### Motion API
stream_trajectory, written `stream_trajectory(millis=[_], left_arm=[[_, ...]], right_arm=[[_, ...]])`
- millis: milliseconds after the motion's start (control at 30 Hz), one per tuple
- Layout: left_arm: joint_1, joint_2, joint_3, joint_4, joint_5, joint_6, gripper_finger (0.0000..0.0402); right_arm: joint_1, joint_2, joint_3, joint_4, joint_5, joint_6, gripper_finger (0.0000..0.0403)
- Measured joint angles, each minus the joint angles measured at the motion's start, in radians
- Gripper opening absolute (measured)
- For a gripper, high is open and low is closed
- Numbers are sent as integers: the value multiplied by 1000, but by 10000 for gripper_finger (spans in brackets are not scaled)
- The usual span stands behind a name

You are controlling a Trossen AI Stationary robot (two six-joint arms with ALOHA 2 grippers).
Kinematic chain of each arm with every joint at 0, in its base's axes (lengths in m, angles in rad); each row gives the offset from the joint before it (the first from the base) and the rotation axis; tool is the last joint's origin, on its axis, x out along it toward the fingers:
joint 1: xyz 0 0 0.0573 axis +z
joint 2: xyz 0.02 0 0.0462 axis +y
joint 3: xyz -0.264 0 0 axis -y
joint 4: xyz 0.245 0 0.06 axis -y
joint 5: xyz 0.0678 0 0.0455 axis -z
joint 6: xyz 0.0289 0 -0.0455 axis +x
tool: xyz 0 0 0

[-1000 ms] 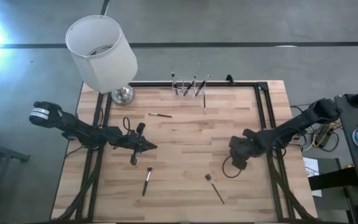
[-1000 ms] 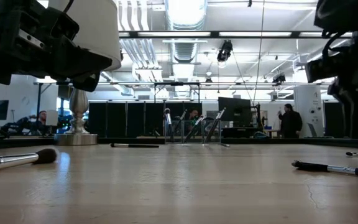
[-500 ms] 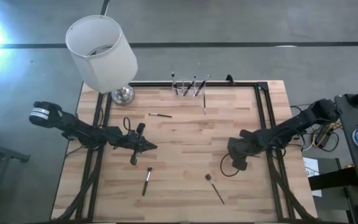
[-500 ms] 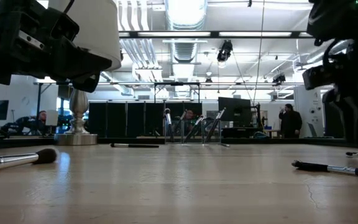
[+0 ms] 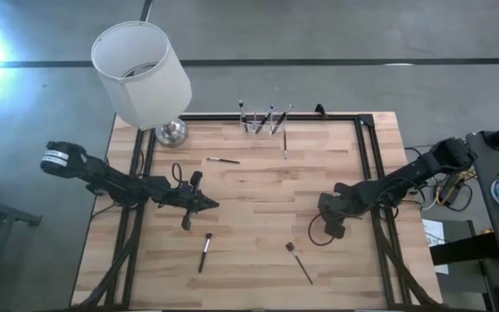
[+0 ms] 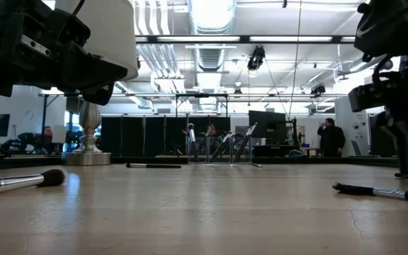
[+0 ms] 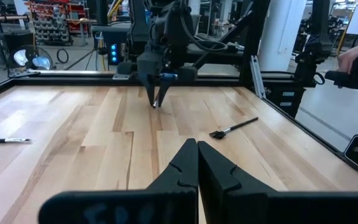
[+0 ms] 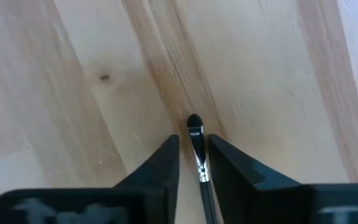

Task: Put items in baskets/containers
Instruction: Put the eyeshadow brush into the transparent organizer

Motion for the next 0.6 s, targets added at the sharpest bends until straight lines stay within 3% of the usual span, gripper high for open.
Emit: stream_trajectory(millis=[200,600], left_arm=[[0,0,0,0,0,0,0],[-1,0,0,0,0,0,0]], right_arm=[[0,1,-1,15,-17,8,34],[1,2,38,19,-31,-9,23]])
